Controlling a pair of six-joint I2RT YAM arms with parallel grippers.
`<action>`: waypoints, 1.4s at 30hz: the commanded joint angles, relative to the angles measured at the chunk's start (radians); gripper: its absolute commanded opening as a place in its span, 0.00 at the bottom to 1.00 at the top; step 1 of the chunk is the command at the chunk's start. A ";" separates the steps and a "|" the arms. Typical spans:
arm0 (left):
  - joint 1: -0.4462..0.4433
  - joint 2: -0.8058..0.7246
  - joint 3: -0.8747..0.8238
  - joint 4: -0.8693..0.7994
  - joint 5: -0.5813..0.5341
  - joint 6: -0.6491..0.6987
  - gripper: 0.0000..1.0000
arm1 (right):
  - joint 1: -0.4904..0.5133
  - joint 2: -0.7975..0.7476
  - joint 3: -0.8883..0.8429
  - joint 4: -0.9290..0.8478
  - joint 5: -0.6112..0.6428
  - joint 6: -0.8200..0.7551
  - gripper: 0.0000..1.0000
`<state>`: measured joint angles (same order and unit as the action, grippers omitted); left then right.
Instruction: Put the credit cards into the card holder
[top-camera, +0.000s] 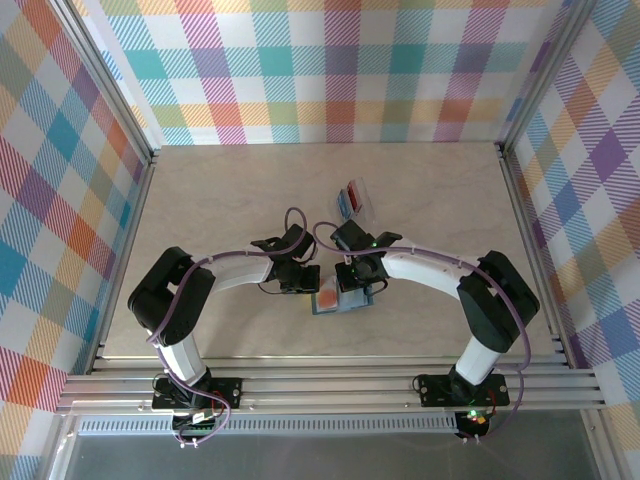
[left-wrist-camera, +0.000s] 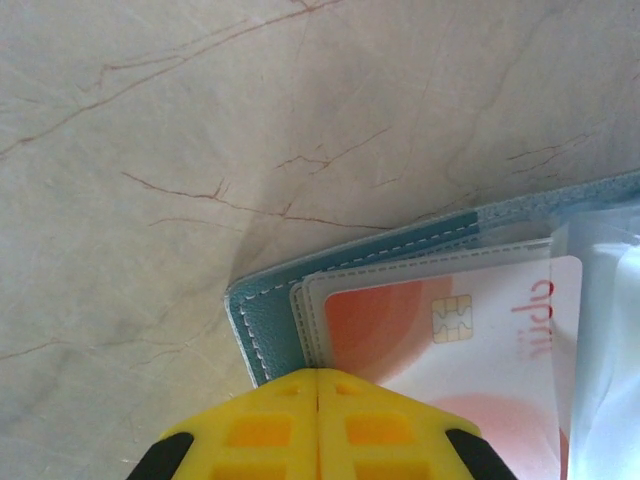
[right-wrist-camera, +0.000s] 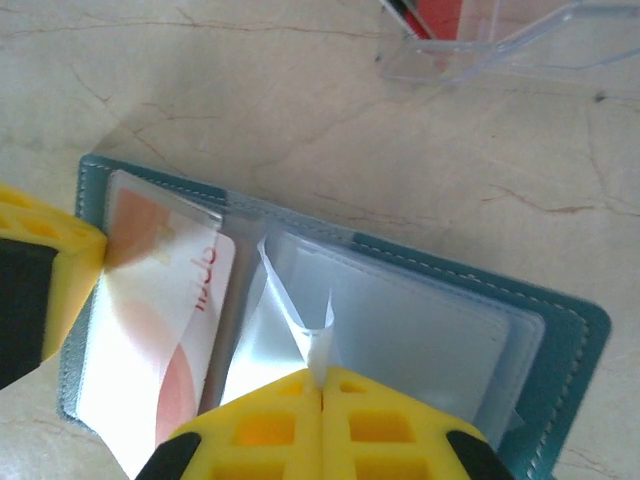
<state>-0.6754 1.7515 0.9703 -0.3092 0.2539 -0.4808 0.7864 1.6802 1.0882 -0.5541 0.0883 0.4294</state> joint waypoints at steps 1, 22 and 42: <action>-0.003 0.040 -0.033 -0.006 0.014 0.004 0.08 | 0.007 0.001 0.017 0.017 -0.076 0.004 0.00; -0.004 0.066 -0.032 0.018 0.046 -0.010 0.08 | 0.014 0.040 0.058 0.096 -0.203 0.064 0.19; -0.004 0.051 -0.038 0.022 0.054 -0.014 0.08 | 0.019 -0.068 -0.122 0.310 -0.402 0.179 0.46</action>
<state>-0.6704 1.7660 0.9691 -0.2775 0.2985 -0.4854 0.7921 1.6604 0.9596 -0.3115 -0.2474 0.5858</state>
